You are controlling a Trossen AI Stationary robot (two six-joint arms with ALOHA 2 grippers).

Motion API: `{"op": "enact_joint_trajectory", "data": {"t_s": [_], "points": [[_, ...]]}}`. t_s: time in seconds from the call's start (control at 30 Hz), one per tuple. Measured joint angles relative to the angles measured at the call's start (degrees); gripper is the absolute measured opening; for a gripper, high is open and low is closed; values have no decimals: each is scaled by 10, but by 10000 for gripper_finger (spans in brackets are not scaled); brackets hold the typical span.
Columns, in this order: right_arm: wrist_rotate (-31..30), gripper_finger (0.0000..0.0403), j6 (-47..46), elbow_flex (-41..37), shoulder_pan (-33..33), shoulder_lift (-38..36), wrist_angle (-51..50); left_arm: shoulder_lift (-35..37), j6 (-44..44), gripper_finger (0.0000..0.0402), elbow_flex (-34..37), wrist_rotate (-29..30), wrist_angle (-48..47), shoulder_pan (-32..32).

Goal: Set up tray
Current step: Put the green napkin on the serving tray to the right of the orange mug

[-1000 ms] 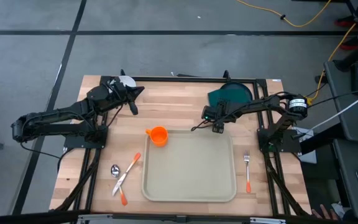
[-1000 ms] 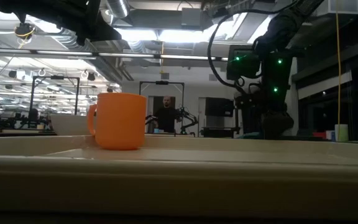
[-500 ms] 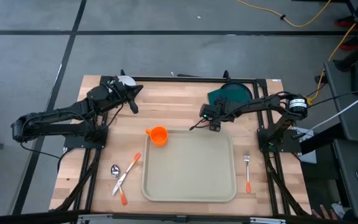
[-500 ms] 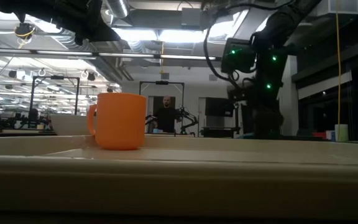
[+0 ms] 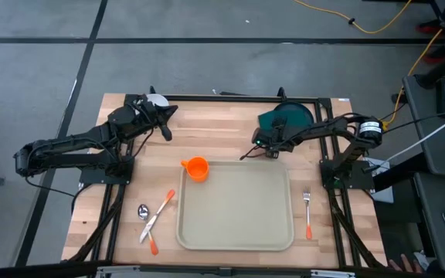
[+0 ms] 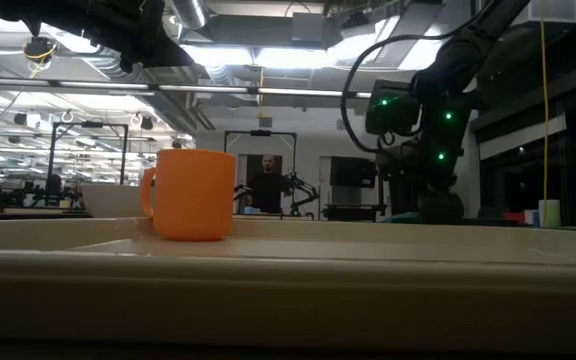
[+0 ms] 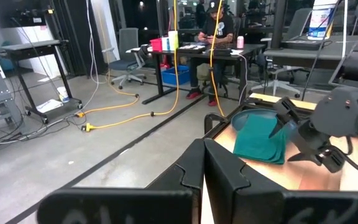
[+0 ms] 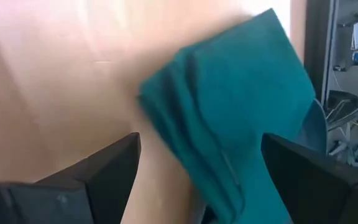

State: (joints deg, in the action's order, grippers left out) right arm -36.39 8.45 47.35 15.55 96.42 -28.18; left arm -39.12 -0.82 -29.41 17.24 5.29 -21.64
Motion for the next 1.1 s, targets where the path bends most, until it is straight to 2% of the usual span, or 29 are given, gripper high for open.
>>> {"op": "enact_joint_trajectory", "data": {"t_s": [0.3, 0.57, 0.7, 0.8, 0.9, 1.0, 1.1], "points": [[0, 338, 12, 0, 30, 1, 19, 0, 0, 6, 0, 26, 0, 0], [-13, 338, 69, 2, 33, 30, 42, 0, 0, 6, 0, 27, 0, 0], [-22, 322, 69, 2, 29, 32, 49, 0, 0, 6, 0, 27, 0, 0], [-14, 284, 68, 0, 29, 32, 57, 0, 0, 6, 0, 33, 0, 0], [12, 223, 53, 0, 30, 33, 64, 0, 0, 6, 0, 46, 0, 0], [42, 138, 34, 0, 30, 33, 63, 0, 0, 6, 0, 58, 0, 0], [73, 34, 25, 4, 29, 33, 49, 0, 0, 6, 0, 58, 0, 0]]}}
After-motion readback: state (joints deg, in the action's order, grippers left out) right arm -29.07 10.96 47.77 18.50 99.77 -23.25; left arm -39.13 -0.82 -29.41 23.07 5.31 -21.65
